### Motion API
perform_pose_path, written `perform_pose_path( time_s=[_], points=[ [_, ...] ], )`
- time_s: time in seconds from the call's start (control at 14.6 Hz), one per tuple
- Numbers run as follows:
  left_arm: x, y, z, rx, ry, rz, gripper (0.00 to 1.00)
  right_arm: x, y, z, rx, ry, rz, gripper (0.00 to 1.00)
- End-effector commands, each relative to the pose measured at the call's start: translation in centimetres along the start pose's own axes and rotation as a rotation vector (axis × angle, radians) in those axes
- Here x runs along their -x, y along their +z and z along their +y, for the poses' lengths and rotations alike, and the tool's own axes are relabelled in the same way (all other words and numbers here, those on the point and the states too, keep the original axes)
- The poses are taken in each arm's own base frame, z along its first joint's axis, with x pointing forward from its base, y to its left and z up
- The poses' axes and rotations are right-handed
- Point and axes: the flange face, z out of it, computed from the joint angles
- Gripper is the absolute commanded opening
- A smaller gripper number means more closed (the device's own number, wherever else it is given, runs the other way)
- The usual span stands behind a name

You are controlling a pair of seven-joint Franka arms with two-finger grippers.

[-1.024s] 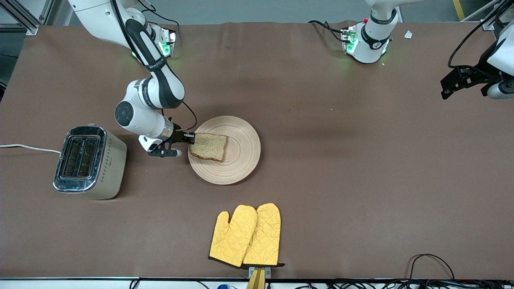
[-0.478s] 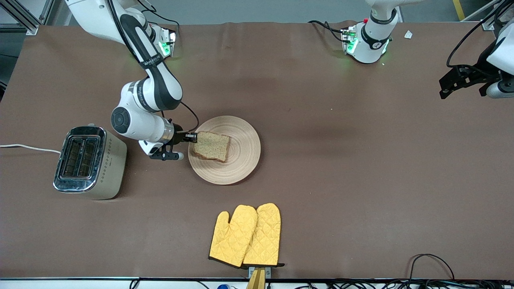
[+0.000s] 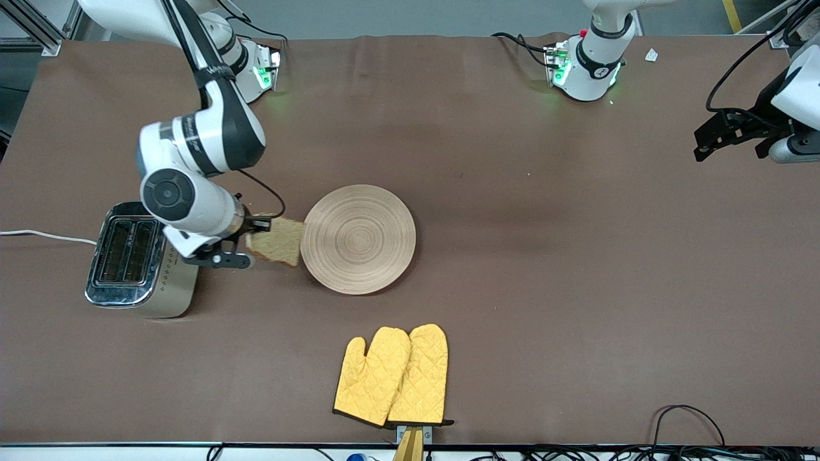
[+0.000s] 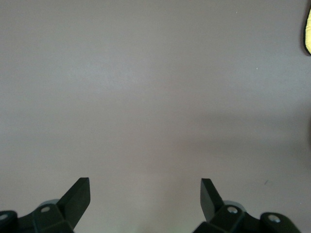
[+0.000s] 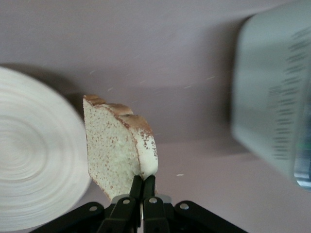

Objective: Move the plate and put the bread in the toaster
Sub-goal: 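Carry the bread with the right gripper over the toaster slot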

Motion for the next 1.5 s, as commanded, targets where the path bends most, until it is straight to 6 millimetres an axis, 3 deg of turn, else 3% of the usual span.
perform_pose_path(
  time_s=[0.0,0.14,0.34,0.68,1.02,1.43],
  points=[
    [0.1,-1.0,-0.5,0.01,-0.001,-0.002,1.0,-0.5,-3.4,2.5,0.183,0.014,0.055,0.0],
    [0.1,-1.5,-0.5,0.011,-0.009,0.009,1.0,-0.1,-4.8,3.9,0.321,0.005,0.098,0.0],
    [0.2,-2.3,-0.9,0.013,-0.009,0.021,1.0,-0.4,-4.8,6.1,0.48,0.014,0.113,0.0],
    [-0.6,-1.2,-0.9,0.012,-0.003,0.002,1.0,-1.3,-4.9,11.5,0.547,0.066,0.095,0.0],
    [-0.6,-1.3,-0.6,0.009,0.005,0.003,1.0,-1.7,-4.2,15.1,0.643,0.07,0.061,0.01],
    [-0.5,-1.4,-0.5,0.01,0.006,0.005,1.0,-2.0,-1.7,15.4,0.652,0.052,0.025,0.01]
  ],
)
